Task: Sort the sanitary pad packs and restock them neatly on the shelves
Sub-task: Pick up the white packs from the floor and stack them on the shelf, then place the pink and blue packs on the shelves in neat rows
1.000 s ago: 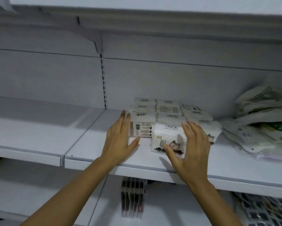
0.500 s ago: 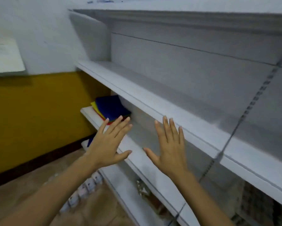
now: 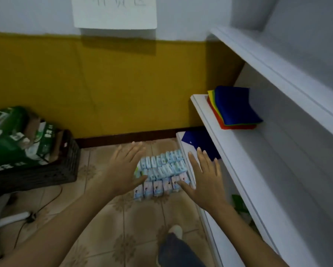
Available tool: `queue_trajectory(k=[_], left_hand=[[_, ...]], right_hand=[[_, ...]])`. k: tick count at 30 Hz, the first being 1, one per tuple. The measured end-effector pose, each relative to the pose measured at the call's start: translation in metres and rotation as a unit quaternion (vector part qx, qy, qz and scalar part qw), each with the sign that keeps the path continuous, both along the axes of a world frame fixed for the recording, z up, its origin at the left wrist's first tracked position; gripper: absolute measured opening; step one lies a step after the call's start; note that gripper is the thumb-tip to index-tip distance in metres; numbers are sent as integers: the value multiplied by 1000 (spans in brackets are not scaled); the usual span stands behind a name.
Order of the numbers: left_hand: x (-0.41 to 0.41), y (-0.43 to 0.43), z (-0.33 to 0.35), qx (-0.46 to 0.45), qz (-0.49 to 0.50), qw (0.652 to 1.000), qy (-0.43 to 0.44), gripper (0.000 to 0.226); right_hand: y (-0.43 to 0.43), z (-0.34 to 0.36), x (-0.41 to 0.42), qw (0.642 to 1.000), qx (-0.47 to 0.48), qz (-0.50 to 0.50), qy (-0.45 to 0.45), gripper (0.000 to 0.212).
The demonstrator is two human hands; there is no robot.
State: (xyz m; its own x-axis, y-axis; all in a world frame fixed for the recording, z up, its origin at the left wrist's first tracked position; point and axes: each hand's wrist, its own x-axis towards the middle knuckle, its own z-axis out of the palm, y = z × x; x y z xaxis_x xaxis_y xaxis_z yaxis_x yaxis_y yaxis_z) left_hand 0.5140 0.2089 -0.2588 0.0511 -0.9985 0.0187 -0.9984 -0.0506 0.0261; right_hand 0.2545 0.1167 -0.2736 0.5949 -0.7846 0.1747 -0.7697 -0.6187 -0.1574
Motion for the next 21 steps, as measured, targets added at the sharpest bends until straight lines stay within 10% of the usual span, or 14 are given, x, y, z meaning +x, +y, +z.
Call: queue_trajectory(k=[12,16,21], left_hand=[[89,-129,-139,175,139,958,178,78],[100,-144,-201,255,177,925,219,82],[124,-167,-306,324,240,867,292,75]], right_hand=[[-142,-155,77,962,269,-10,32,87],[-161,-200,84,898,437,-49,3,65],[-165,-296,100,818,562,-118,32,101]])
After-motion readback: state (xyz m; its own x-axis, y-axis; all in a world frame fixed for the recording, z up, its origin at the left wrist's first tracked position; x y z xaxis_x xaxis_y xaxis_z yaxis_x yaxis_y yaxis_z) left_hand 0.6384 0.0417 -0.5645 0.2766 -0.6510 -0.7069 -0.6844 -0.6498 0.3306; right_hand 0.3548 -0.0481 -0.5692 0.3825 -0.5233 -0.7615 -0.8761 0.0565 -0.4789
